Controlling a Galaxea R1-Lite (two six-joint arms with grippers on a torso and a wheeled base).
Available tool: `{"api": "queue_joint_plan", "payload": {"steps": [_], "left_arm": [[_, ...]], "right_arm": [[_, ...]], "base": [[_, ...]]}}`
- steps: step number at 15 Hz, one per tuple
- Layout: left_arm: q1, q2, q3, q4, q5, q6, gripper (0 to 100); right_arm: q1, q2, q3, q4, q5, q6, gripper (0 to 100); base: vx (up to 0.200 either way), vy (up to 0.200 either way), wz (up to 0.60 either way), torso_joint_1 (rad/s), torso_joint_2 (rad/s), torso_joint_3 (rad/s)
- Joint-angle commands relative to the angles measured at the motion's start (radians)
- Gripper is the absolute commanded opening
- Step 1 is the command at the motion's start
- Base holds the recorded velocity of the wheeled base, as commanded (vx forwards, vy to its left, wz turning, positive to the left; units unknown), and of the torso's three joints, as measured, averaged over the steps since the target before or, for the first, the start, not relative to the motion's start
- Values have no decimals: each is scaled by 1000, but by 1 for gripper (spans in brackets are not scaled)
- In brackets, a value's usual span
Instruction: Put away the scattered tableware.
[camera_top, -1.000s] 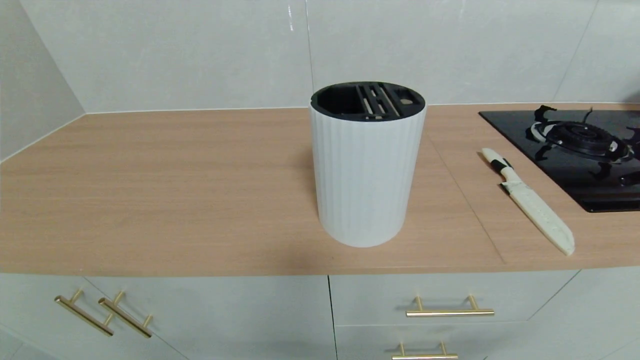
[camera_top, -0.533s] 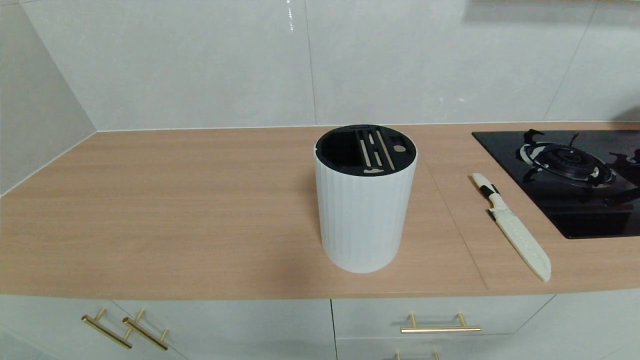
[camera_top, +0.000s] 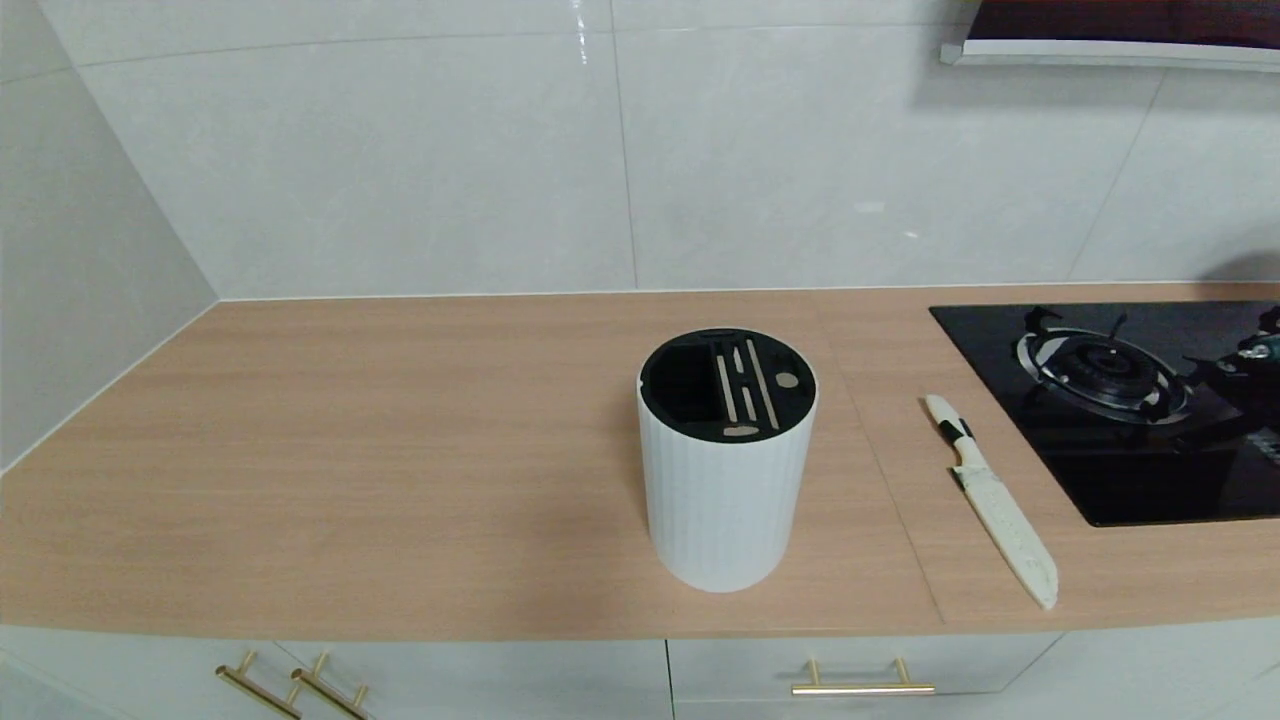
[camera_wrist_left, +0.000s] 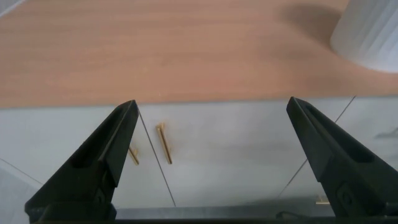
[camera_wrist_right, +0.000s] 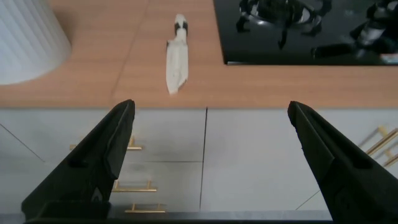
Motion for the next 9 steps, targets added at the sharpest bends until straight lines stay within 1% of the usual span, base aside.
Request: {"api": "queue_joint_plan", "payload": {"steps": [1,4,9], "left_arm": [[0,0,-1,0,0,0,100],[0,0,0,0,0,0,100],[0,0,-1,0,0,0,100]], "right_arm": [[0,2,0,0,1,0,100],[0,2,0,0,-1,0,100],[0,2,0,0,-1,0,100]], "base": [[0,0,0,295,-623,-310],[0,0,0,268,-551,-281],[0,0,0,198,-396,-203]]}}
